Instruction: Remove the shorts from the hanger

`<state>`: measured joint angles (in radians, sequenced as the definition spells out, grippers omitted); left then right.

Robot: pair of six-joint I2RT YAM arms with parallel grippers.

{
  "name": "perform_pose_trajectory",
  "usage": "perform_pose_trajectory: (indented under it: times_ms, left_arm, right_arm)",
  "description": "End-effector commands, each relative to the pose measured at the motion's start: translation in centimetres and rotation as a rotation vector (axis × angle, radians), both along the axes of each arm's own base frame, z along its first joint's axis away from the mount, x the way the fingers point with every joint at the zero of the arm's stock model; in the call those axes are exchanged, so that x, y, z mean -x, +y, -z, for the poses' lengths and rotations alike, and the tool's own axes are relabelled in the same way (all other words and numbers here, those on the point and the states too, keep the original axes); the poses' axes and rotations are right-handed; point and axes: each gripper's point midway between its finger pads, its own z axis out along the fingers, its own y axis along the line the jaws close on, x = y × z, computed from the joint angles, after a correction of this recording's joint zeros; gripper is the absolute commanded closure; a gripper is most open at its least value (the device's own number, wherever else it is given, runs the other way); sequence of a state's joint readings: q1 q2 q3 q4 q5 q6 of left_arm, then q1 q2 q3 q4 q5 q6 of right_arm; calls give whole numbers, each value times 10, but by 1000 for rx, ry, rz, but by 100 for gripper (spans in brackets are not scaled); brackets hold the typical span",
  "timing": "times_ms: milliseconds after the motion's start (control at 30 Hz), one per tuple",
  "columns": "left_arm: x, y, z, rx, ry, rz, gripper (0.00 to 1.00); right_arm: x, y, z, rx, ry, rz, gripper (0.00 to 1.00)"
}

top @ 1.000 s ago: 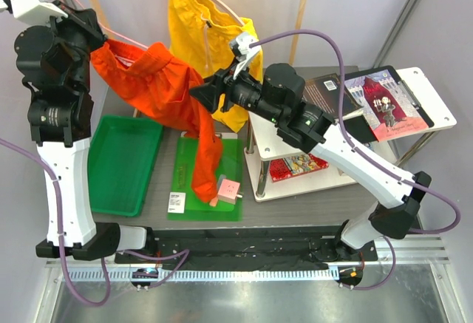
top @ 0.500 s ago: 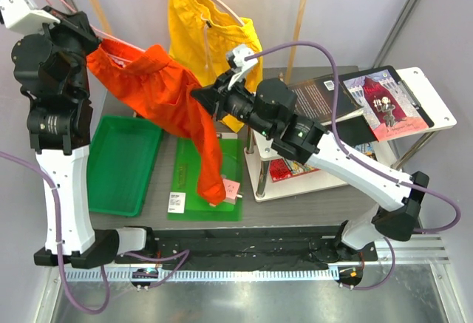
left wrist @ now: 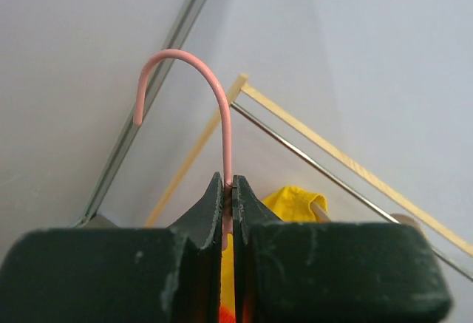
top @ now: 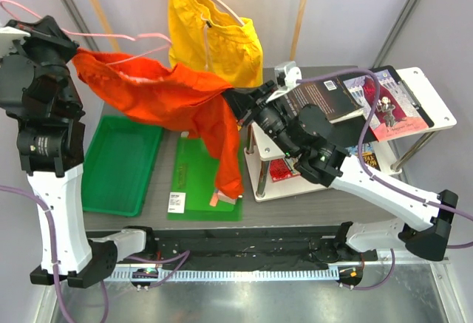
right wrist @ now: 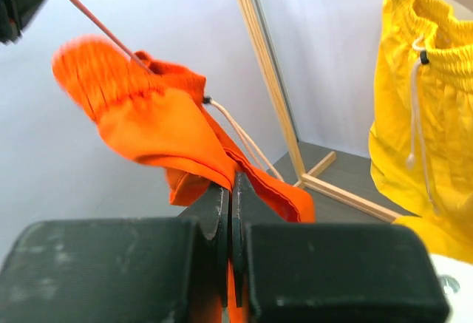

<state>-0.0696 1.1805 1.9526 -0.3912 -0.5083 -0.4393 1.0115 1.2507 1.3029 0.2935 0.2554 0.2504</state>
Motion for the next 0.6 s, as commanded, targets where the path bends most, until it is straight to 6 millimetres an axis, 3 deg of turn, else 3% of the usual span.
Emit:
perform_pose_trajectory:
  times_ms: [0,133,200,233,300,333,500,567]
  left_arm:
    - [35,20,-47,73,-172,-92,100]
    - [34,15,-48,92,-182,-57,100]
    - [37,11,-49,101,-180,-31,100]
    - [37,7,-51,122,-191,4,100]
    - [38,2,-46,156,-176,40,100]
    - [39,-4,-47,164,-181,75,100]
    - [55,-19,-61,195,-232,185,100]
    - [69,-26,-73,147,-257,221,100]
  right_arm:
    - [20,-19,-28,-165,-85,-45,99]
    - [18,-12,-30,-180,-66,-64,99]
    - [14,5,-25,-164,-53,-93,99]
    - [16,8,-39,-193,-57,-115,99]
    - [8,31,-32,-172,-41,-146,99]
    - [10,35,-51,-200,-60,-173,99]
    - [-11,88,-76,-225,-95,-257,99]
    - [-16,99,-86,-236,-116,-293,99]
